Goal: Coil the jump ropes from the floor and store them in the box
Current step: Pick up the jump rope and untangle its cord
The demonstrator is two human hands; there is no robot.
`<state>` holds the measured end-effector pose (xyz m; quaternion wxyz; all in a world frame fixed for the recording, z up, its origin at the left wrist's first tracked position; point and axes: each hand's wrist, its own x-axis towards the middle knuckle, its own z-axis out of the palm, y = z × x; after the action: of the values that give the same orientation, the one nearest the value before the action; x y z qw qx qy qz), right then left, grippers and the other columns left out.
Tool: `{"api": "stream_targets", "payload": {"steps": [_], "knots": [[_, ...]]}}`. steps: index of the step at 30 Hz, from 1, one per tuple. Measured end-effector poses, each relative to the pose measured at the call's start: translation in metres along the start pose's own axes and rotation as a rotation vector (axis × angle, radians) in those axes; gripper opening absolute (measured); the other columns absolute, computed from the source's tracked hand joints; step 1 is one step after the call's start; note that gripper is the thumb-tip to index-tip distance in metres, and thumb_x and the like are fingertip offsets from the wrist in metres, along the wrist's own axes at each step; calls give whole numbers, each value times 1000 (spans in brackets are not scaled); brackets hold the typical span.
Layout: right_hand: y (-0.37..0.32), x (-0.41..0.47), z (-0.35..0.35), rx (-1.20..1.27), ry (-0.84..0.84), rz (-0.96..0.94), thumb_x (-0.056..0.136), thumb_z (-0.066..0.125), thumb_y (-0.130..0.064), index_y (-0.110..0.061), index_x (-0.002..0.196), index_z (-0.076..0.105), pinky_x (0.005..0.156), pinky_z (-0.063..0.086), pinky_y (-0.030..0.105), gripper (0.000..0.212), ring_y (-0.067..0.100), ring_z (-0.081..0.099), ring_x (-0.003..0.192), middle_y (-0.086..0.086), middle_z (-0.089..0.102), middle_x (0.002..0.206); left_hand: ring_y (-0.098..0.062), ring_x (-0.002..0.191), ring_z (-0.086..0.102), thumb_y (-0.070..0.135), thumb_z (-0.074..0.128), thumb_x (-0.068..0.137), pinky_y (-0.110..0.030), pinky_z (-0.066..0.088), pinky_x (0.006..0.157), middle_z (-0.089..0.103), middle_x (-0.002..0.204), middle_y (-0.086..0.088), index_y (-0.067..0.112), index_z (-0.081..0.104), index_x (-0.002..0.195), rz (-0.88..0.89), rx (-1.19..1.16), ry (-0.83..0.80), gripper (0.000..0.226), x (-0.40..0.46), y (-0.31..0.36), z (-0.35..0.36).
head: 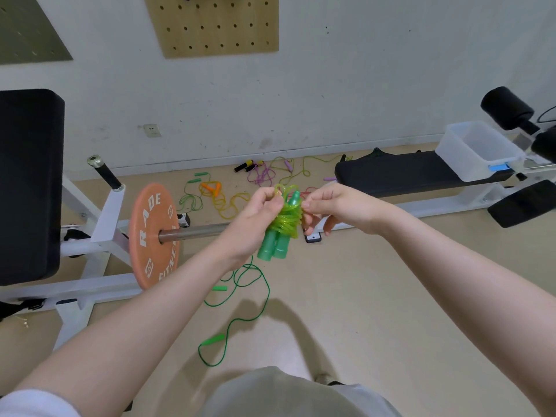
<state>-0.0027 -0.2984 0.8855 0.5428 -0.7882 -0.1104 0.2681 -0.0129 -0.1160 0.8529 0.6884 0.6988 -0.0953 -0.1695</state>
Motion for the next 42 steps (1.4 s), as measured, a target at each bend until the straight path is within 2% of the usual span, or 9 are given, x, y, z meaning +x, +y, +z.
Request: {"api": "stream_targets", "payload": {"steps": [3,11,15,21,24,29,33,36,42], "knots": [[-2,1,3,67,43,8,97,42,-9,-9,70,54,49,45,21,30,10,63,59,-2,61,61,-11,85,63,22,42,98,-25,52,82,65,92,-3,14,53,103,62,-97,-65,14,0,-1,5],[-14,5,10,476,185,112,95,40,-12,-13,74,51,49,48,18,24,18,63,66,2,64,68,1,65,58,11,59,89,-14,47,65,63,74,6,15,62,86,208,-6,167,5,3,5,-4],[-19,9,24,600,309,-78,96,43,-7,-10,75,51,56,52,22,22,20,61,71,9,63,80,-7,65,51,25,58,86,-29,46,69,55,70,5,18,59,79,214,47,233,10,-1,2,-15],[-37,16,49,980,291,-247,93,43,4,-10,80,52,65,58,20,22,12,67,63,5,71,76,-13,73,65,23,41,98,-33,54,74,70,81,-1,10,59,94,100,-462,210,23,-8,13,-18],[-45,22,63,1045,299,-257,95,41,1,-16,84,49,52,52,16,22,8,62,56,-1,67,68,-17,73,65,24,40,98,-34,57,65,69,88,-7,7,57,101,74,-661,160,25,-11,19,-19],[-52,24,78,865,312,-224,93,35,1,-17,82,51,38,17,16,27,8,32,46,-3,51,59,-9,63,63,11,41,98,-25,51,56,69,73,7,16,55,96,145,-316,188,15,-23,20,-32],[-55,22,93,498,366,-156,91,32,-1,-21,97,46,40,20,16,26,6,27,42,-7,48,56,2,63,57,8,47,96,-21,48,64,61,73,11,17,54,92,210,77,227,11,-34,19,-47],[-55,23,105,238,420,-178,95,37,-5,-24,89,45,40,25,15,21,1,33,42,-4,46,61,9,55,53,6,49,94,-11,45,59,56,73,8,10,51,99,226,222,239,7,-42,16,-55],[-41,24,116,-12,553,-240,92,52,-12,-29,79,45,45,37,29,22,18,43,46,-7,55,54,-14,68,59,16,53,92,-48,54,72,62,81,-3,21,53,90,168,136,208,5,-54,12,-63]]}}
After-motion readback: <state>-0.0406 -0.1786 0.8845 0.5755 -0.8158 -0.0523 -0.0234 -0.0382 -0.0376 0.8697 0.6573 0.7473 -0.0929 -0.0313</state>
